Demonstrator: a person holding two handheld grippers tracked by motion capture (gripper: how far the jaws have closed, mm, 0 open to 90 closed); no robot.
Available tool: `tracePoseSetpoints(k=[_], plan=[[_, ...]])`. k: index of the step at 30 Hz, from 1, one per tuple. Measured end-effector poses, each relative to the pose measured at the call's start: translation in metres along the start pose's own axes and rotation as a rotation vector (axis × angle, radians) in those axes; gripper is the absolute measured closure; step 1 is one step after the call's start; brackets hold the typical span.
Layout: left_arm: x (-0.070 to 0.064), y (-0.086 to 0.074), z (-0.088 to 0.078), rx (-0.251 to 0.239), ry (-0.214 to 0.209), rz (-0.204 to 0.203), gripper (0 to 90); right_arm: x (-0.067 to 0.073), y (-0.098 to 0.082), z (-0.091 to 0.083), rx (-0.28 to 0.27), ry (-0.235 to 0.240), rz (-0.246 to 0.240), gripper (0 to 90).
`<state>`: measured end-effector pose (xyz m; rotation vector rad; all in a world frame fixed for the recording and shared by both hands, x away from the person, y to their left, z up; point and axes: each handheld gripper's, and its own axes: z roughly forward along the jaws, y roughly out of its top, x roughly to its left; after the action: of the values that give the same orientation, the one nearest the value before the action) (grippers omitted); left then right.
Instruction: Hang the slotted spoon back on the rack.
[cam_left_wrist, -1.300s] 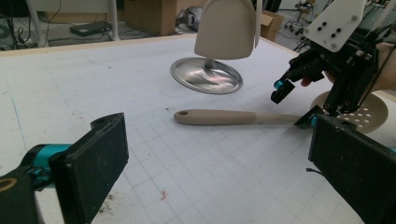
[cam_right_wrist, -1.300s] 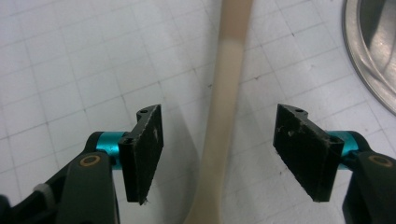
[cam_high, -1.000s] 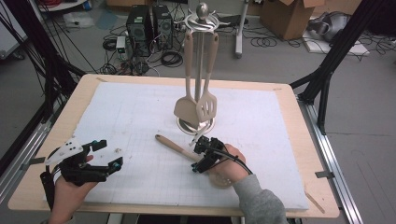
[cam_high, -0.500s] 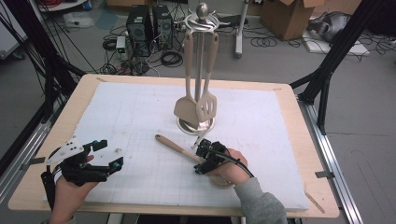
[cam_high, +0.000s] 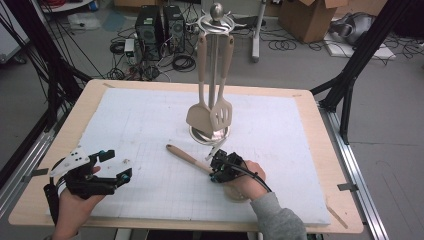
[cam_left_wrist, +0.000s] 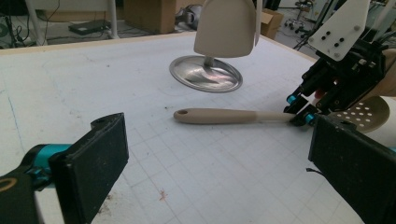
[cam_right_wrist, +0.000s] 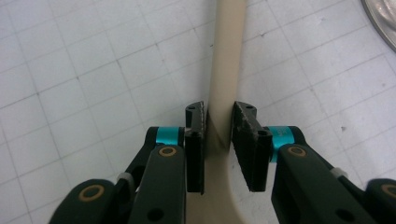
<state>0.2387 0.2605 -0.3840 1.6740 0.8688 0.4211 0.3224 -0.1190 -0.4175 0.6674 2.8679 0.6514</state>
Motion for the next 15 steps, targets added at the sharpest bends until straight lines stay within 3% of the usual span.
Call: tracePoseSetpoints(k=[3,6,12,15], plan=[[-0.0001,0.0,-0.0002,-0.001,0.0,-0.001,5.4,-0.0001,-0.0001,-0.0003,0.001,0.01,0.031,77.5],[-0.0002,0.0001,0.0002,0.0,0.0,-0.001,5.4,-0.0002,-0.0001,-0.0008,0.005,0.018,0.03,78.2],[0.0005,0.0003,-0.0004,-0.002,0.001,0.004,5.5,-0.0049,-0.0037,-0.003,-0.005,0.1,0.058,78.2],[0.0004,0.0008,-0.0012,-0.005,0.001,0.004,5.4,-0.0058,-0.0055,-0.0068,-0.028,0.118,0.055,78.2]])
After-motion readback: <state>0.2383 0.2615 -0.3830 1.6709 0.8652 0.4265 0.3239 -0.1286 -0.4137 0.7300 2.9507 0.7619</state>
